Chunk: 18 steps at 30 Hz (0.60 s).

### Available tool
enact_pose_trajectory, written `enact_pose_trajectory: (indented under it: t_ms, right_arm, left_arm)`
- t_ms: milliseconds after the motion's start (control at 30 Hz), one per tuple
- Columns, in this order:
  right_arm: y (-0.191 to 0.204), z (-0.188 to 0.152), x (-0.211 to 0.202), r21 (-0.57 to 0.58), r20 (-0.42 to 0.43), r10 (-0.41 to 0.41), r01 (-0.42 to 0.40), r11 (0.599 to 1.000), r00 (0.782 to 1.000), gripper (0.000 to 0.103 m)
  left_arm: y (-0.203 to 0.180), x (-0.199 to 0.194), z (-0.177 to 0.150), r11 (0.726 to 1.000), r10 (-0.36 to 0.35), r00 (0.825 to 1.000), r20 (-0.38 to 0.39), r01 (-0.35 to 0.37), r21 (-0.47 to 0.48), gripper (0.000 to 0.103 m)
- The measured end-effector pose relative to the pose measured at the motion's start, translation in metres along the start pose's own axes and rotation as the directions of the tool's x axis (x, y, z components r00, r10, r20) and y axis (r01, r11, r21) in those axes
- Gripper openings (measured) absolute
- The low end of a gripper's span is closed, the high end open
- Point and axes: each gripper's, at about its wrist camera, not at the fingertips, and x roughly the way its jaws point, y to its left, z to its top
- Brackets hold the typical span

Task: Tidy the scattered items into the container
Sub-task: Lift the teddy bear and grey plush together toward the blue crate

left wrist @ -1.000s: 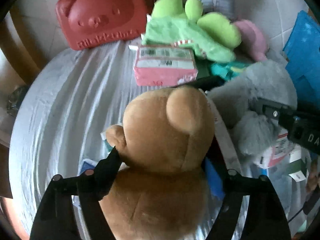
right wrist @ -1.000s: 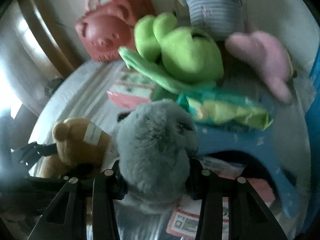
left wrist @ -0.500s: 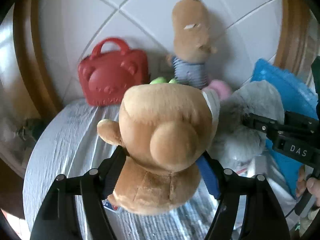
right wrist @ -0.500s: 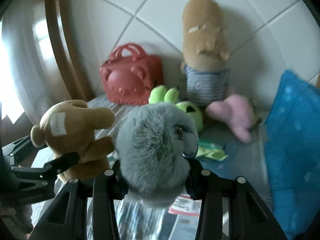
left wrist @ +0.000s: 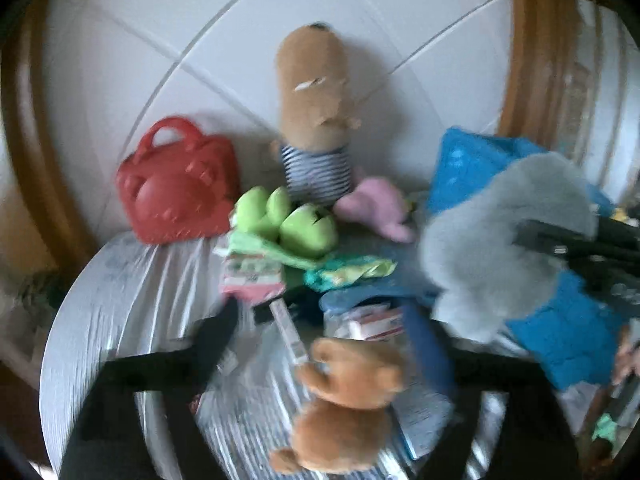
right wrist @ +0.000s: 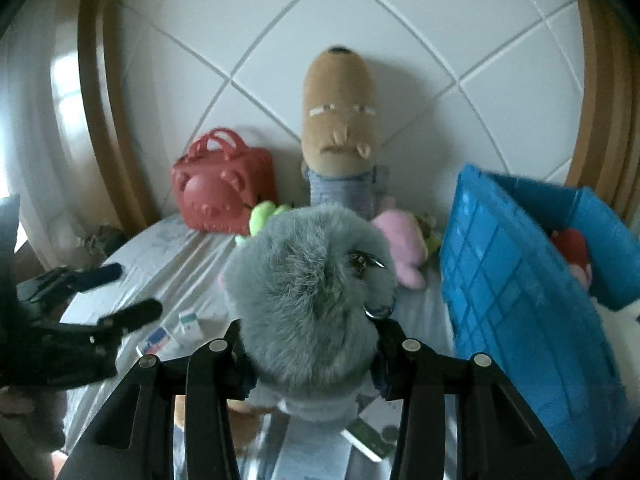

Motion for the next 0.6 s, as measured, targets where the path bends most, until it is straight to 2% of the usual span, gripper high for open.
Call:
enact_pose_trajectory:
  t_ms: [133,300,467,600]
  right_arm:
    - [-0.019,-0.023,0.031,0.035,-0.065,0.030,-0.028,0.999,0.997,0.042]
    - [-0.035,-0.046,0.060,0.084,-0.125,0.065,-0.055,0.995,0.990,0.042]
    - [-0.038,-0.059,0.076,0.099,-0.146,0.086,-0.072,0.993,0.986,0.042]
    - [-0.035,-0.068,0.093,0.105,-0.165,0.096,-0.079,0.991,0.982,0.042]
  left_arm:
    - [-0.007,0.037,-0.028,1.000,0.008,0.994,-0.109,-0.006,0.016,0.092]
    - [-0.020,0.071,-0.067,0.999,0.013,0.973,-0.232,-0.004,0.039,0.092]
    - [-0.015,0.107,-0.088,0.997,0.073,0.950,-0.303,-0.062,0.043,0.092]
    - [-0.018,0.130,-0.097,0.997,0.066,0.943,-0.327,-0.051,0.055,0.092]
